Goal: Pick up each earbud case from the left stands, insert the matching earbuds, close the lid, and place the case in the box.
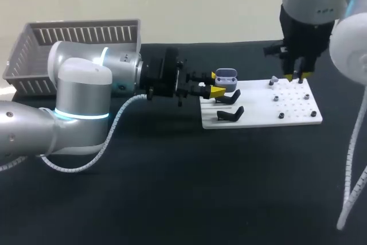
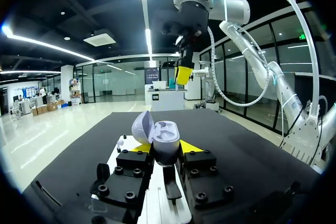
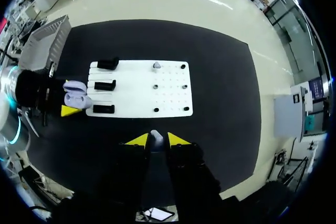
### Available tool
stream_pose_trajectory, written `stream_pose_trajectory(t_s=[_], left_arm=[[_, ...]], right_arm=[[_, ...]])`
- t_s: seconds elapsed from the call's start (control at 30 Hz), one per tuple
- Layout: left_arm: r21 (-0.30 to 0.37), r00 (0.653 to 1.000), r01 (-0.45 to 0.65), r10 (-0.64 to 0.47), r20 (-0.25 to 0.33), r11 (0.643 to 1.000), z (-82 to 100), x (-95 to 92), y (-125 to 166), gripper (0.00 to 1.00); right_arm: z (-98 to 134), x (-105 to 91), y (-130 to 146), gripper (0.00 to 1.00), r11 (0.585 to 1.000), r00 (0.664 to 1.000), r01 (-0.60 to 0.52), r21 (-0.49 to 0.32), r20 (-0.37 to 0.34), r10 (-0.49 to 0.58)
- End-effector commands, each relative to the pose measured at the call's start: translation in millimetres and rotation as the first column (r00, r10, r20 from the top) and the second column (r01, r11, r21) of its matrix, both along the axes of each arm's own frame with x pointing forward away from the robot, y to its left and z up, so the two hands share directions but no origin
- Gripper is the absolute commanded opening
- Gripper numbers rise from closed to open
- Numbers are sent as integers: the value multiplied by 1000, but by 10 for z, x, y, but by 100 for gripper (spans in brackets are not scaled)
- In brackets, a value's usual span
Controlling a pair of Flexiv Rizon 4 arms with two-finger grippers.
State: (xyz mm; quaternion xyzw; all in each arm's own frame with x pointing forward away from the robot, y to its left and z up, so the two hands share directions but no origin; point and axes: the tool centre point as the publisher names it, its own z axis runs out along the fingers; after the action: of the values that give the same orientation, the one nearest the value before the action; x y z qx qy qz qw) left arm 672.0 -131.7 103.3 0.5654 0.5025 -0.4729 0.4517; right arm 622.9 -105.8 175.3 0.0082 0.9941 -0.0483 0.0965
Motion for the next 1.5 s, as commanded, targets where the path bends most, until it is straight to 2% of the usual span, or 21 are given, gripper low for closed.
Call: stream_pose_trajectory(t_s=[0.03, 0.23, 0.43, 0.63, 0.73, 0.8, 1.47, 1.5], left_arm=[[0, 1000, 1, -1, -1, 1000, -3, 7, -1, 0], [0, 1000, 1, -1, -1, 1000, -3, 7, -1, 0], [0, 1000, 1, -1, -1, 1000, -3, 7, -1, 0], [0, 1000, 1, -1, -1, 1000, -3, 7, -1, 0], [0, 1000, 1, -1, -1, 1000, -3, 7, -1, 0], [0, 1000, 1, -1, -1, 1000, -3, 7, -1, 0], [0, 1000, 1, -1, -1, 1000, -3, 7, -1, 0], [0, 1000, 1, -1, -1, 1000, -3, 7, -1, 0]], right_arm=[[85, 18, 219, 0, 997, 997, 75, -21, 15, -75], [196, 109, 484, 0, 974, 975, 222, -48, 32, -220], [203, 181, 722, 0, 950, 948, 311, -42, -60, -313], [155, 197, 871, 0, 928, 921, 369, -46, -114, -371], [128, 174, 946, 0, 920, 910, 389, -45, -133, -392], [114, 152, 972, 0, 913, 904, 409, -10, -137, -406], [114, 152, 972, 0, 913, 904, 409, -10, -137, -406], [115, 153, 987, 0, 896, 885, 443, -19, -153, -440]])
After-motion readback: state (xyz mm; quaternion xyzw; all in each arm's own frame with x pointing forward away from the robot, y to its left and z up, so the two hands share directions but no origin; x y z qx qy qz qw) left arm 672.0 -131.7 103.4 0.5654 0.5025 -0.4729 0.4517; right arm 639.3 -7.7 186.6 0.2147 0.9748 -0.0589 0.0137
